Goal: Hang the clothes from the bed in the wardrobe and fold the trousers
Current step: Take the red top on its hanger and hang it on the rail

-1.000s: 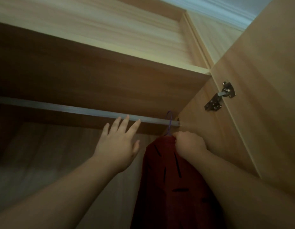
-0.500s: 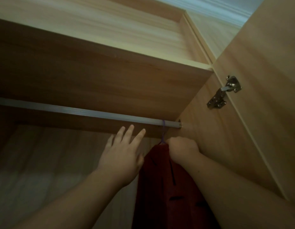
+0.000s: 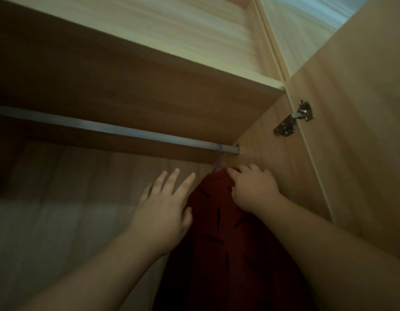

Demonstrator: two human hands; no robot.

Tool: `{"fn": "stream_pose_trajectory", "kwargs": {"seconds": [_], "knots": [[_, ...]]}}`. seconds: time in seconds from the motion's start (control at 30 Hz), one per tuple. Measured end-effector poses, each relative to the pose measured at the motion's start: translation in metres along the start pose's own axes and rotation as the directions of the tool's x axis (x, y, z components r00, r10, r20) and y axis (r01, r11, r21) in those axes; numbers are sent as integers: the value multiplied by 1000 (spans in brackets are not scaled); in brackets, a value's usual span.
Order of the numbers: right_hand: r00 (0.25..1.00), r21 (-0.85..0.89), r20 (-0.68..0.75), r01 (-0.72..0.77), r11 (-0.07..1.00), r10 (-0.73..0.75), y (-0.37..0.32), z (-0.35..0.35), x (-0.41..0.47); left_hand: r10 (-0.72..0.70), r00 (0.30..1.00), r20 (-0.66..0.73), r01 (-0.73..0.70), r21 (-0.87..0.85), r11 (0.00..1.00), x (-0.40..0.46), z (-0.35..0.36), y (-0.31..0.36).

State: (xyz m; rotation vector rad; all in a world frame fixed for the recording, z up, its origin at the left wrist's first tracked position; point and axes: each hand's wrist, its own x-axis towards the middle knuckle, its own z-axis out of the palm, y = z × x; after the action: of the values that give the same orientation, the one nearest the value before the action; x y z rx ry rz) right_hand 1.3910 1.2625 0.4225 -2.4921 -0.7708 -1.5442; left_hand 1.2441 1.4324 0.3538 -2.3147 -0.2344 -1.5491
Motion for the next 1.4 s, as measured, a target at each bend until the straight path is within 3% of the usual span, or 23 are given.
{"fn": "stream_pose_trajectory", "kwargs": {"seconds": [0.27,0.5,0.6,0.73,0.9,1.1,1.4], "knots": [[999,65,-39,-19,998,22,-26,-15,-183,84,990,111,-51,-272,961,-122,4,42],[961,34,215,-186,982,174,-24,-45,-405,211,928,307,-24,-516,856,-276,4,121],[891,-21,371,-273,962,262,-15,-55,-495,285,890,356,0,-625,780,-340,-5,159],[763,-121,538,-351,929,358,-7,-67,-606,370,785,497,83,-676,732,-423,-14,216],[602,-220,529,-583,782,598,0,-99,-709,448,683,577,138,-704,697,-479,-48,274],[523,-333,469,-642,691,711,46,-178,-808,626,649,433,31,-837,546,-507,-126,377],[370,-519,370,-678,520,852,142,-374,-963,797,534,281,-8,-941,338,-583,-301,573]]}}
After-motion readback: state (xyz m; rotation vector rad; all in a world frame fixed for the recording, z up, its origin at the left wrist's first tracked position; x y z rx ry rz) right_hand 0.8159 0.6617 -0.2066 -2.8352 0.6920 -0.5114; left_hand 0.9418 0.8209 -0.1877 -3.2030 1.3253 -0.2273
